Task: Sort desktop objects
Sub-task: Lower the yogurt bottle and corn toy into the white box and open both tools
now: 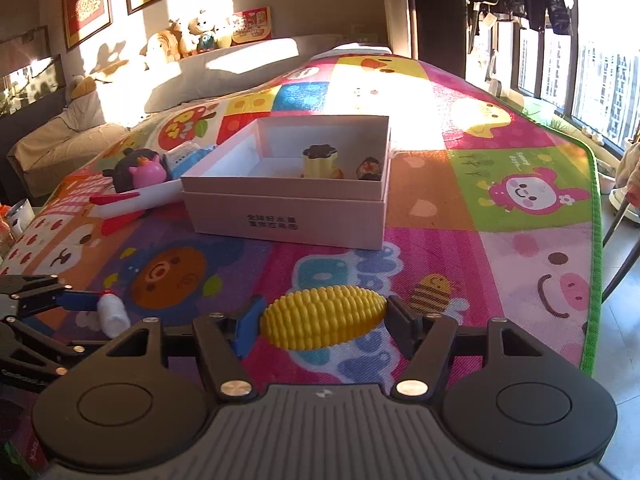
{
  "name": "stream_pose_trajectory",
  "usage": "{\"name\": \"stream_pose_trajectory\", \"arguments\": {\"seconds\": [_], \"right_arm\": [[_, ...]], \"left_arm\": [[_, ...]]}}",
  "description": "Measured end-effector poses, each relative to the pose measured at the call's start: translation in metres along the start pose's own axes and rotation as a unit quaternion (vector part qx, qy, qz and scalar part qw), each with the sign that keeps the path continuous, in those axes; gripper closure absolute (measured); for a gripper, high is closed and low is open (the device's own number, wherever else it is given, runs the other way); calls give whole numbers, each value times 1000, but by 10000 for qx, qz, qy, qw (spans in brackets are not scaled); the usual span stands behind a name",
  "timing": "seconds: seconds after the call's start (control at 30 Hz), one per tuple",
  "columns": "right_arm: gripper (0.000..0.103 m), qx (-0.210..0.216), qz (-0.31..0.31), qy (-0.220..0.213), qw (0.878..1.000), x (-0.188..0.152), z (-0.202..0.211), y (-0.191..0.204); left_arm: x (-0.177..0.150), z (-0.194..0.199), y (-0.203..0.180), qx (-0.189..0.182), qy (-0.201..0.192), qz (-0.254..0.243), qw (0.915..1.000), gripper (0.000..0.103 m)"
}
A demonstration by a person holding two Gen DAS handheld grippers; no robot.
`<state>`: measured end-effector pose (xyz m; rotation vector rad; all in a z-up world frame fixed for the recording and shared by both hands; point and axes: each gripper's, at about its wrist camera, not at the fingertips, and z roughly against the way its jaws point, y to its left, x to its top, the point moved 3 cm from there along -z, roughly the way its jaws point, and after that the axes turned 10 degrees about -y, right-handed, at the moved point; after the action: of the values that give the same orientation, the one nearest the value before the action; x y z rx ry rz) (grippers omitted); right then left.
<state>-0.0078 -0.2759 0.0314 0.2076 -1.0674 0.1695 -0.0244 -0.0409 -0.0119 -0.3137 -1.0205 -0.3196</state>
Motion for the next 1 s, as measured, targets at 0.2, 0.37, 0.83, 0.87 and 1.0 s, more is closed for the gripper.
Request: {"name": "stream_pose_trajectory", "arguments": {"seconds": [0.2,0.37,0.83,0.87,1.0], "right_arm": [[38,19,369,-140,9992,2,17,26],[37,-139,917,-263,9953,8,25,43],[27,-277,722,-1847,9798,159,12,36],[18,-244,577,-1814,9814,166,0,31],[6,-569,94,-1610,9853,165,-29,14]], "left_arm": [[1,0,0,282,-30,-206,9994,54],[12,13,-2,219,-238,-326,9989,54],[179,-7,4,462,-2088,-458,9758,20],[178,-10,11,605,-2011,-369,9770,20],[139,-10,37,669,-1621,374,9838,4]]}}
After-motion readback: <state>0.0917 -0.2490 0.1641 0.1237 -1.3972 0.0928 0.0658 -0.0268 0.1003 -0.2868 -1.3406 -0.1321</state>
